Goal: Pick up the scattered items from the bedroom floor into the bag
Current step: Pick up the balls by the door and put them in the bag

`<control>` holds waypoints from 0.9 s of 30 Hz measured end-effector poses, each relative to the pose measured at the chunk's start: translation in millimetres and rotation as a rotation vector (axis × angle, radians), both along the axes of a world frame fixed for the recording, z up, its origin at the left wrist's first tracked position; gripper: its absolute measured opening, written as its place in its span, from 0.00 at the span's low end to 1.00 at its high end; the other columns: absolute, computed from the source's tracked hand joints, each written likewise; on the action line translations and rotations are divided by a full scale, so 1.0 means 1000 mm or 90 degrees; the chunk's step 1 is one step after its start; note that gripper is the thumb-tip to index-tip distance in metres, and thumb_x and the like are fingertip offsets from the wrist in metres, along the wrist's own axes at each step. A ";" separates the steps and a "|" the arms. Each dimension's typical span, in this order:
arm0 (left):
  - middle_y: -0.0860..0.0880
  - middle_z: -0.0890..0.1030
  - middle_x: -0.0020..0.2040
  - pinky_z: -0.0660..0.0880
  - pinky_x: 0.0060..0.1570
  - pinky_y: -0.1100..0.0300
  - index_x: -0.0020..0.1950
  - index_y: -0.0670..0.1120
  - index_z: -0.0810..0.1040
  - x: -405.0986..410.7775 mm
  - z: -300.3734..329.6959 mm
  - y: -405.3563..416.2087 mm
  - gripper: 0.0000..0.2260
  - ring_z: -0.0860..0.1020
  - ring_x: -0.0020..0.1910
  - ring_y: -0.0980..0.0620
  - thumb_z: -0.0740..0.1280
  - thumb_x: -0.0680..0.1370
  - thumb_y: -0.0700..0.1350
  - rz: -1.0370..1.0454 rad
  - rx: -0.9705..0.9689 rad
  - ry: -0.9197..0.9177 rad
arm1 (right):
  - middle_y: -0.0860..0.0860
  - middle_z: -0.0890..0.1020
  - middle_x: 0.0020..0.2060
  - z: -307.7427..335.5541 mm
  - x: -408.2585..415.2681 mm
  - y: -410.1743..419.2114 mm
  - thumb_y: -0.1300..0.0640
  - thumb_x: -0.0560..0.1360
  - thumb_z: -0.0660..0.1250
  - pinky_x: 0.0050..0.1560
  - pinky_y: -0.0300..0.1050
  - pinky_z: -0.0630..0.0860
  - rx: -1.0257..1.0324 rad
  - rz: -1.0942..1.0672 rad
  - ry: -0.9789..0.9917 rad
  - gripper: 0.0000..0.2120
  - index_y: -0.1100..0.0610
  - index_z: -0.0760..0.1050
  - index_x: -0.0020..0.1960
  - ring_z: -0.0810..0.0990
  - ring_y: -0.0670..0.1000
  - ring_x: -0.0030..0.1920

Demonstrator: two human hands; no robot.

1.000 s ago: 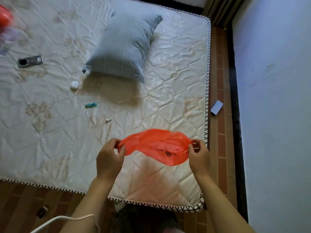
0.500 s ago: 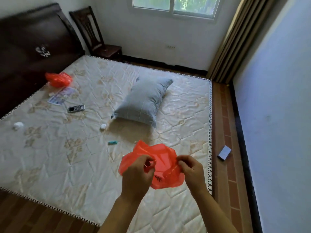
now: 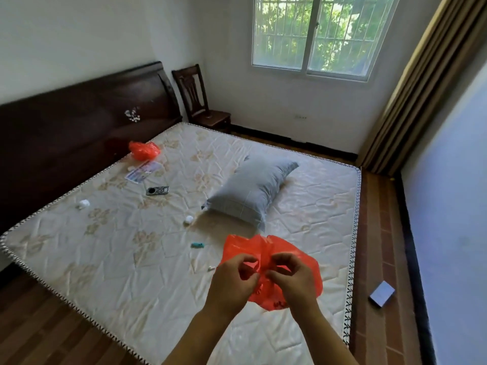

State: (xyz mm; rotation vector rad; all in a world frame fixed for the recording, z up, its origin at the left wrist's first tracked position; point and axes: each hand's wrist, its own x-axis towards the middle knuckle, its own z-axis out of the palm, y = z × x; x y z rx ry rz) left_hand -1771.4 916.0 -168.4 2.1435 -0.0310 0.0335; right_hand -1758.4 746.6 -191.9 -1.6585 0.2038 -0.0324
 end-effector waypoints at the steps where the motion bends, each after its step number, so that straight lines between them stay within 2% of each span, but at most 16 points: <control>1: 0.61 0.84 0.51 0.80 0.52 0.70 0.61 0.54 0.83 -0.004 -0.001 0.000 0.14 0.83 0.48 0.64 0.77 0.76 0.47 0.012 -0.002 0.001 | 0.46 0.87 0.43 -0.002 0.000 0.001 0.71 0.69 0.79 0.48 0.35 0.83 -0.017 0.015 -0.007 0.17 0.53 0.83 0.50 0.86 0.43 0.48; 4: 0.61 0.84 0.48 0.78 0.48 0.74 0.58 0.53 0.84 -0.020 -0.007 0.002 0.11 0.82 0.48 0.66 0.76 0.76 0.44 0.081 0.004 0.014 | 0.47 0.87 0.42 -0.009 -0.002 0.004 0.72 0.69 0.78 0.48 0.37 0.83 -0.015 0.052 0.002 0.16 0.55 0.83 0.49 0.86 0.45 0.48; 8: 0.59 0.85 0.48 0.74 0.46 0.77 0.52 0.54 0.83 -0.048 -0.019 0.008 0.04 0.82 0.48 0.62 0.74 0.79 0.48 0.193 -0.021 0.070 | 0.54 0.87 0.43 -0.021 -0.009 0.011 0.76 0.68 0.75 0.51 0.50 0.84 0.093 0.099 0.057 0.15 0.59 0.83 0.46 0.87 0.55 0.48; 11: 0.59 0.85 0.51 0.76 0.49 0.74 0.57 0.53 0.83 -0.069 -0.028 0.014 0.10 0.83 0.51 0.62 0.75 0.78 0.53 0.233 -0.040 0.118 | 0.57 0.87 0.45 -0.027 -0.018 0.019 0.76 0.68 0.75 0.53 0.55 0.84 0.134 0.134 0.091 0.16 0.57 0.84 0.47 0.87 0.59 0.49; 13: 0.59 0.85 0.50 0.79 0.52 0.66 0.59 0.55 0.82 -0.082 -0.030 0.018 0.14 0.83 0.51 0.61 0.75 0.77 0.57 0.253 -0.034 0.143 | 0.57 0.87 0.45 -0.031 -0.026 0.027 0.77 0.68 0.75 0.52 0.54 0.84 0.134 0.156 0.096 0.17 0.56 0.84 0.46 0.87 0.59 0.49; 15: 0.58 0.86 0.47 0.82 0.53 0.57 0.59 0.57 0.81 -0.093 -0.029 0.021 0.16 0.84 0.48 0.61 0.75 0.73 0.59 0.279 -0.019 0.149 | 0.58 0.87 0.44 -0.032 -0.034 0.037 0.78 0.68 0.75 0.47 0.49 0.83 0.130 0.184 0.096 0.16 0.59 0.83 0.47 0.87 0.59 0.47; 18: 0.57 0.85 0.43 0.82 0.53 0.53 0.55 0.59 0.81 -0.108 -0.025 0.028 0.11 0.84 0.46 0.60 0.75 0.73 0.50 0.312 -0.002 0.134 | 0.56 0.88 0.42 -0.027 -0.047 0.052 0.77 0.68 0.76 0.42 0.40 0.82 0.101 0.216 0.084 0.14 0.63 0.82 0.48 0.88 0.56 0.44; 21: 0.59 0.85 0.47 0.81 0.55 0.55 0.58 0.53 0.83 -0.124 -0.023 0.043 0.11 0.83 0.48 0.60 0.75 0.76 0.50 0.348 -0.004 0.134 | 0.57 0.88 0.42 -0.017 -0.060 0.066 0.77 0.68 0.75 0.40 0.38 0.81 0.112 0.236 0.092 0.13 0.65 0.82 0.49 0.88 0.52 0.41; 23: 0.61 0.83 0.51 0.77 0.53 0.64 0.59 0.51 0.82 -0.137 -0.018 0.054 0.11 0.81 0.51 0.60 0.73 0.79 0.53 0.366 -0.022 0.127 | 0.59 0.88 0.43 -0.011 -0.070 0.077 0.78 0.69 0.75 0.39 0.41 0.82 0.142 0.252 0.113 0.13 0.66 0.81 0.50 0.87 0.52 0.40; 25: 0.62 0.79 0.52 0.70 0.47 0.74 0.58 0.54 0.78 -0.155 -0.012 0.064 0.08 0.78 0.54 0.62 0.71 0.81 0.53 0.368 -0.063 0.129 | 0.60 0.87 0.43 -0.005 -0.084 0.089 0.77 0.69 0.74 0.42 0.46 0.85 0.160 0.274 0.137 0.14 0.66 0.81 0.51 0.87 0.55 0.40; 27: 0.65 0.80 0.52 0.69 0.45 0.79 0.59 0.55 0.79 -0.181 -0.009 0.073 0.09 0.79 0.52 0.65 0.72 0.81 0.53 0.367 -0.097 0.131 | 0.58 0.88 0.42 -0.001 -0.104 0.104 0.78 0.70 0.73 0.44 0.48 0.86 0.147 0.298 0.143 0.14 0.65 0.81 0.52 0.87 0.56 0.41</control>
